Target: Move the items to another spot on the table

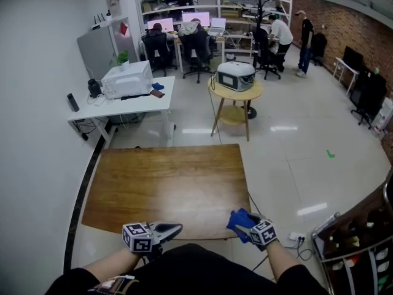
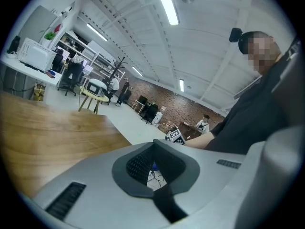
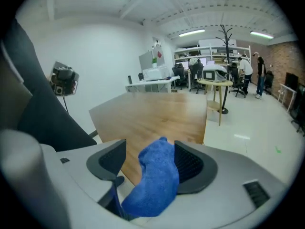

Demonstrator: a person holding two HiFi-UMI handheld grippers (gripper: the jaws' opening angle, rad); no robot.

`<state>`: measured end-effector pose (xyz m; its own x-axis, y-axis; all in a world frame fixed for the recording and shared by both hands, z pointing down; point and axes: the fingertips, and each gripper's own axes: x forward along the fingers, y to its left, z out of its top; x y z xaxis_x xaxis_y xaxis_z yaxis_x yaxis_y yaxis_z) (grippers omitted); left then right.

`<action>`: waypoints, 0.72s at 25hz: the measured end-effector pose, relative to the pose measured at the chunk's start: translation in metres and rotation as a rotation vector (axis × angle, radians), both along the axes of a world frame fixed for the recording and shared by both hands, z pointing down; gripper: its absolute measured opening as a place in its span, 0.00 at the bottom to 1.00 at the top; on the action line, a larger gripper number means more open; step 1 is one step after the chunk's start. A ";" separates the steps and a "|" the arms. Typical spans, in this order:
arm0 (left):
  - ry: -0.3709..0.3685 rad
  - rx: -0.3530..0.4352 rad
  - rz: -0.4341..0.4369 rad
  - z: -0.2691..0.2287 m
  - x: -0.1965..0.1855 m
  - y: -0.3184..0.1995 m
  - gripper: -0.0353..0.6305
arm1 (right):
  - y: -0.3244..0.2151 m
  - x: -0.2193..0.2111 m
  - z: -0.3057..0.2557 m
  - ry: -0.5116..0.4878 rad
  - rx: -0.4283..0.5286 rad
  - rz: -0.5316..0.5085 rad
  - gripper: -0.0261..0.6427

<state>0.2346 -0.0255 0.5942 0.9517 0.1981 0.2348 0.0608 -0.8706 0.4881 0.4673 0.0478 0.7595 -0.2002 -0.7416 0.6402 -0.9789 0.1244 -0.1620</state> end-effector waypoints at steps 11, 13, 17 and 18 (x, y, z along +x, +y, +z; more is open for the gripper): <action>0.109 -0.011 -0.061 -0.024 -0.030 0.004 0.04 | -0.013 -0.111 -0.212 -0.324 0.408 -0.251 0.34; 0.148 0.024 -0.059 -0.035 -0.061 -0.013 0.04 | -0.024 -0.159 -0.220 -0.369 0.437 -0.277 0.28; 0.189 0.049 -0.051 -0.038 -0.148 -0.055 0.04 | -0.061 -0.262 -0.216 -0.442 0.458 -0.239 0.17; 0.182 0.046 -0.044 -0.038 -0.172 -0.061 0.04 | -0.069 -0.287 -0.214 -0.467 0.458 -0.212 0.15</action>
